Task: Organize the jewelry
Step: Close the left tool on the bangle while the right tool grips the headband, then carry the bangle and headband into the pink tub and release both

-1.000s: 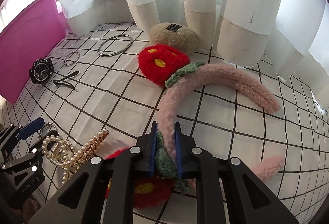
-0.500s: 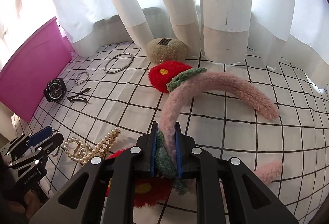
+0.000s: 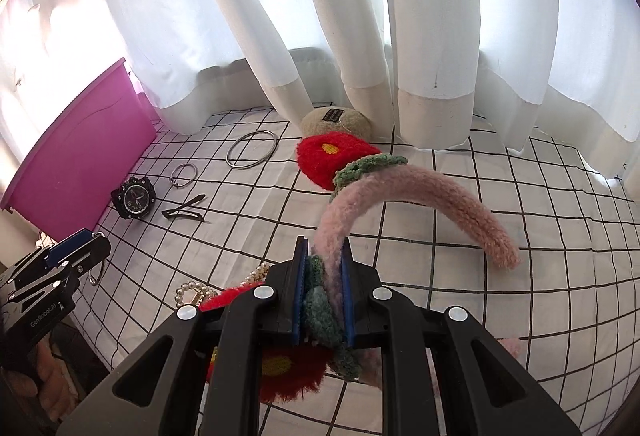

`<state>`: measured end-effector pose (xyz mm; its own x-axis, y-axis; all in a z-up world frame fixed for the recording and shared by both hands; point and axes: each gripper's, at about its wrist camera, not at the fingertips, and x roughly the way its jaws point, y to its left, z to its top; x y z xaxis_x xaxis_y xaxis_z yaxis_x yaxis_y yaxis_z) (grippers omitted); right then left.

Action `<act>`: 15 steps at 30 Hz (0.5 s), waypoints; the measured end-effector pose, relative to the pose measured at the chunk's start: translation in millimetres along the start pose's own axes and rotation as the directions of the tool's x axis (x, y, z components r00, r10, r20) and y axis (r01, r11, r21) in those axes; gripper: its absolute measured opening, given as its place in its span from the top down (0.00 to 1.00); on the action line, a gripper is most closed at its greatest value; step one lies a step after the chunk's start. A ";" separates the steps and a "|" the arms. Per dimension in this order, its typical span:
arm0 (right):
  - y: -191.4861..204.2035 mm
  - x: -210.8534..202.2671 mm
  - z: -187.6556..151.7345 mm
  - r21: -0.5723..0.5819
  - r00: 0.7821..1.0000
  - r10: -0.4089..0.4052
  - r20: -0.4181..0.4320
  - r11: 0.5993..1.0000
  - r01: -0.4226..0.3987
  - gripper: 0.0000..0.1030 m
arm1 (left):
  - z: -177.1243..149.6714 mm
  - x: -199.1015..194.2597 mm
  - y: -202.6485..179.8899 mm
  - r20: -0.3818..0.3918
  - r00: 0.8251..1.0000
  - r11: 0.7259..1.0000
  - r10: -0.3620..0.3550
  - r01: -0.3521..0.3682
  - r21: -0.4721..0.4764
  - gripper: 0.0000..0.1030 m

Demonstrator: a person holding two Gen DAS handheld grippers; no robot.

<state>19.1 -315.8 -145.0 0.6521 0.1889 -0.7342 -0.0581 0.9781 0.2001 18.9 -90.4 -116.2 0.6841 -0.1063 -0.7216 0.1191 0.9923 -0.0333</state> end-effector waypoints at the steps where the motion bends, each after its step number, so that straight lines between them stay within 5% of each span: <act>1: 2.4 -4.8 3.1 -0.001 1.000 0.002 0.007 1.000 -0.002 0.85 | 4.3 -4.9 1.6 0.007 1.000 1.000 0.002 -0.002 -0.003 0.61; 15: 84.6 -67.6 70.1 -0.082 0.986 0.111 0.124 0.991 -0.102 0.85 | 70.7 -91.5 55.8 0.146 0.988 0.998 0.042 -0.034 -0.059 0.61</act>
<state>23.1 -251.9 -33.0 0.7302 0.2843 -0.6213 -0.1857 0.9577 0.2199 13.9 -29.7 -3.1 0.7860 -0.0727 -0.6140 0.0533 0.9973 -0.0498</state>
